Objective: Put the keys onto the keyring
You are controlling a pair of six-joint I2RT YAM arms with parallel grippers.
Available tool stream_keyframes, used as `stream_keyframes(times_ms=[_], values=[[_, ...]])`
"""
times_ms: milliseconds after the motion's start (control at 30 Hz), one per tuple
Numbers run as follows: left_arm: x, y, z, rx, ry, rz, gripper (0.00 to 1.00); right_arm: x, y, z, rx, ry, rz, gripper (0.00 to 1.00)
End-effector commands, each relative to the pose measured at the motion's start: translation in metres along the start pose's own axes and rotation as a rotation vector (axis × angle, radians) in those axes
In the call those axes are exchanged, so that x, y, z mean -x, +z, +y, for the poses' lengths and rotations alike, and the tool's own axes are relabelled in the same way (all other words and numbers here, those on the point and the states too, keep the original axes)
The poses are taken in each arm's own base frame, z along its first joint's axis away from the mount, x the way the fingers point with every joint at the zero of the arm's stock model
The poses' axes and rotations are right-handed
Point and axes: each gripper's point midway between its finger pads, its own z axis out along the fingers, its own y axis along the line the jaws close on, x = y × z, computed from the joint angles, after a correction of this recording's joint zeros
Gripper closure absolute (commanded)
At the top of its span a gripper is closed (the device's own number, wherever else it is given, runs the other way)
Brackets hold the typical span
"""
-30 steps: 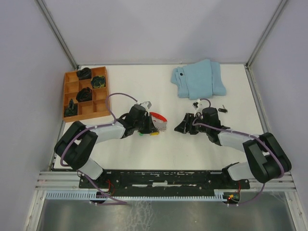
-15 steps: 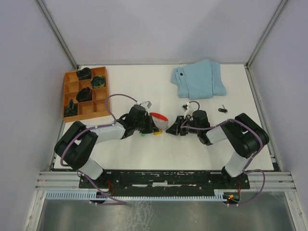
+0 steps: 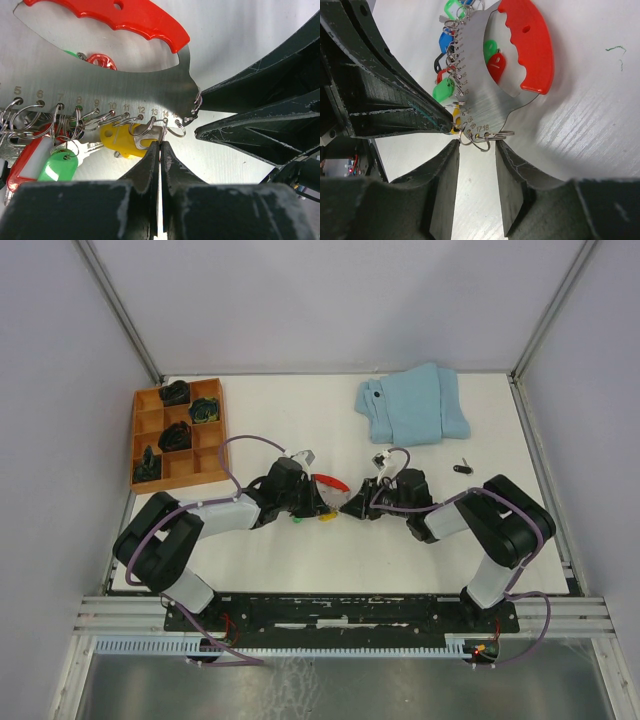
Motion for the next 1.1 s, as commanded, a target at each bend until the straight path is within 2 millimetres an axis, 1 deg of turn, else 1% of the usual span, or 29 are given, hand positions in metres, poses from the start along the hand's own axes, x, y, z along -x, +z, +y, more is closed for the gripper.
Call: stream_keyframes(times_ms=[0,233,567,767,900,1067], values=[[0.012,-0.003,-0.022,-0.081,-0.031,-0.042,0.97,0.026,0.007,0.019,0.068,-0.091,-0.075,0.59],[0.013,-0.004,-0.026,-0.095,-0.04,-0.045,0.97,0.023,0.007,0.029,0.108,-0.125,-0.059,0.64],[0.015,-0.009,-0.034,-0.128,-0.048,-0.051,0.97,0.023,0.005,0.024,0.063,-0.167,-0.056,0.74],[0.015,-0.011,-0.035,-0.132,-0.049,-0.051,0.97,0.025,-0.002,0.015,-0.009,-0.229,-0.042,0.76],[0.014,-0.011,-0.035,-0.136,-0.05,-0.049,0.97,0.025,-0.005,0.012,-0.032,-0.26,-0.028,0.78],[0.015,-0.012,-0.037,-0.142,-0.051,-0.051,0.97,0.023,-0.005,0.013,-0.034,-0.28,-0.016,0.84]])
